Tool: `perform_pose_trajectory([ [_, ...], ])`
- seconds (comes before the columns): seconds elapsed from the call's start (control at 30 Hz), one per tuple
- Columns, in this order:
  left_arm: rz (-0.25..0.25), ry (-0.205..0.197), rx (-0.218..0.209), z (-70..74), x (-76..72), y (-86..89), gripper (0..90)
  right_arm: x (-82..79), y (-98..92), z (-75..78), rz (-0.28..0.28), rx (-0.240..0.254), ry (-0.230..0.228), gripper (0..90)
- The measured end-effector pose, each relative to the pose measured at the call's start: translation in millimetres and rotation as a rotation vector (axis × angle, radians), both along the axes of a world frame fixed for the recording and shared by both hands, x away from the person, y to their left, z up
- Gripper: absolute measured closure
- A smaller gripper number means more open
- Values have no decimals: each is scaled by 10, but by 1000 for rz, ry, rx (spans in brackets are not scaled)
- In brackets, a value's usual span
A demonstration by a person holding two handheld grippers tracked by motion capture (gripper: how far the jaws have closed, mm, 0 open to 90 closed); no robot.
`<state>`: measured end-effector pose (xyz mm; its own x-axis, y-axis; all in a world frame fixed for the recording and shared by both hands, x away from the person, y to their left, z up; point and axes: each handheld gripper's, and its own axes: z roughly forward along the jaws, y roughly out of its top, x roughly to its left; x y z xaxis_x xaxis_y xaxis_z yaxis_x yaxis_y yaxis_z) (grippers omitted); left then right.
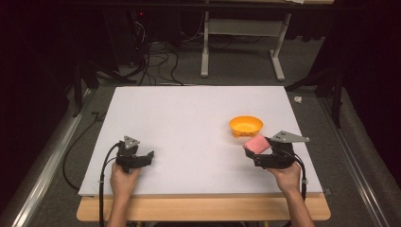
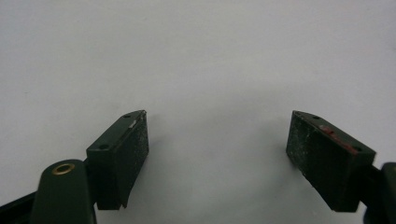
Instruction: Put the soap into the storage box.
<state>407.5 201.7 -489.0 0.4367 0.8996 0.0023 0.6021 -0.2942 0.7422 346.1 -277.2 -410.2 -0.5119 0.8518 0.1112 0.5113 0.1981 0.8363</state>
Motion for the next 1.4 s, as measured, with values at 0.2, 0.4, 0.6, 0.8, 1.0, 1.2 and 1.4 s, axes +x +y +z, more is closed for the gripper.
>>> perform_pose_trajectory([
  [0.2, 0, -1, 1, 0, 0, -1, 215, 43, -75, 34, -32, -3, 4, 136],
  [0.4, 0, -1, 2, 1, -2, -1, 215, 91, -110, 49, -62, 11, 16, 136],
  [0.6, -2, 1, 3, 2, -2, -1, 215, 165, -122, 87, -79, 14, 19, 136],
  [0.8, -1, 1, 2, 2, -2, 0, 215, 235, -118, 142, -89, 14, 22, 136],
  [1.0, -1, 1, 3, 2, -2, 0, 215, 319, -113, 176, -91, 19, 32, 136],
  [1.2, 1, -2, 1, 0, -1, -1, 215, 426, -98, 199, -100, 24, 55, 136],
  [1.4, 1, -1, 1, 0, -1, -1, 215, 544, -76, 227, -112, 25, 77, 136],
])
